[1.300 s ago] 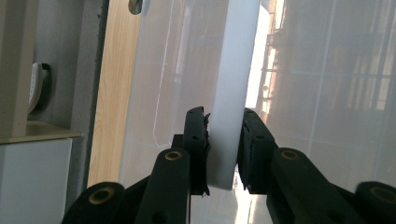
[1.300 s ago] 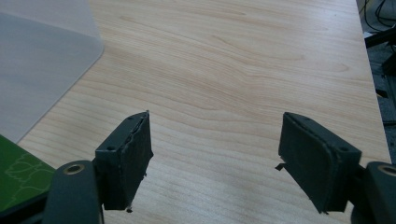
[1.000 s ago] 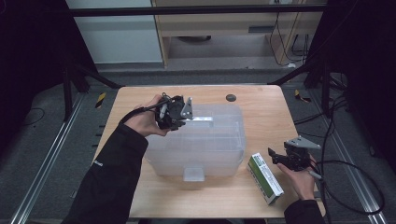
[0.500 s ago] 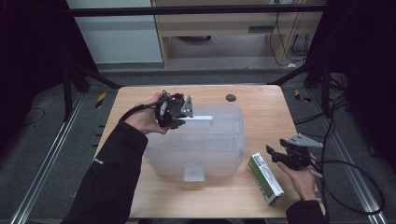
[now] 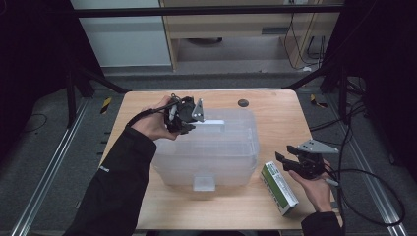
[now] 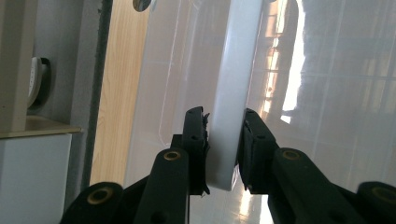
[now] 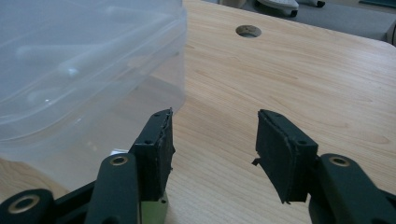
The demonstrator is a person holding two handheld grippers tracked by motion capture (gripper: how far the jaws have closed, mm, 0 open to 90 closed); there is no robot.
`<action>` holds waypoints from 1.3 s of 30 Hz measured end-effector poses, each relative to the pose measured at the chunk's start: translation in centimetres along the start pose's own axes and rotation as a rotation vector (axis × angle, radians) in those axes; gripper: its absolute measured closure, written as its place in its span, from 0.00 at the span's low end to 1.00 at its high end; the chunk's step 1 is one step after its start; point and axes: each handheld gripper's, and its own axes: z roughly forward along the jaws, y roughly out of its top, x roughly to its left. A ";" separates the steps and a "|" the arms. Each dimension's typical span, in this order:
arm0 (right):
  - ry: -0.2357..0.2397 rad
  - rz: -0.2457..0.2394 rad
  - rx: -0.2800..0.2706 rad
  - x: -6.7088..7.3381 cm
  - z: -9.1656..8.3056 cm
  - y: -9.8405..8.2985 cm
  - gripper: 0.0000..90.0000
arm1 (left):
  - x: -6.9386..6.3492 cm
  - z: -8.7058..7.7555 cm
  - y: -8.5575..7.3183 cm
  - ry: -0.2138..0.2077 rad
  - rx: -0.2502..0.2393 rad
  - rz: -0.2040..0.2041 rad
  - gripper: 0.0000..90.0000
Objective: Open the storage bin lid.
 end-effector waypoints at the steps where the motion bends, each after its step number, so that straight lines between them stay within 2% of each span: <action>1: 0.004 -0.002 0.001 0.1 -0.1 0.1 0.52 | 0.0 0.0 0.0 0.002 0.000 -0.001 0.82; 7: 0.029 -0.007 0.005 0.6 -0.4 0.5 0.56 | 0.2 -0.1 0.0 0.018 -0.007 -0.007 0.81; 9: 0.046 -0.027 0.006 0.9 -0.7 0.8 0.62 | 0.1 -0.1 0.0 0.027 -0.002 -0.002 0.81; 16: 0.099 -0.035 0.019 1.6 -1.0 1.3 0.75 | 0.2 -0.2 0.1 0.050 -0.006 -0.006 0.81; 17: 0.114 -0.044 0.025 1.9 -1.1 1.5 0.79 | 0.2 -0.2 0.1 0.056 -0.008 -0.005 0.81; 28: 0.195 -0.086 0.046 3.3 -1.1 2.1 0.97 | 0.4 -0.2 0.0 0.088 -0.019 -0.017 0.80; 32: 0.215 -0.099 0.055 3.7 -0.9 2.2 1.00 | 0.5 -0.3 0.1 0.110 -0.022 -0.023 0.79; 35: 0.238 -0.091 0.058 3.9 -0.7 2.2 1.00 | 0.6 -0.3 0.1 0.125 -0.024 -0.029 0.79; 39: 0.245 -0.092 0.064 4.0 -0.5 2.2 1.00 | 0.8 -0.3 0.1 0.140 -0.026 -0.028 0.79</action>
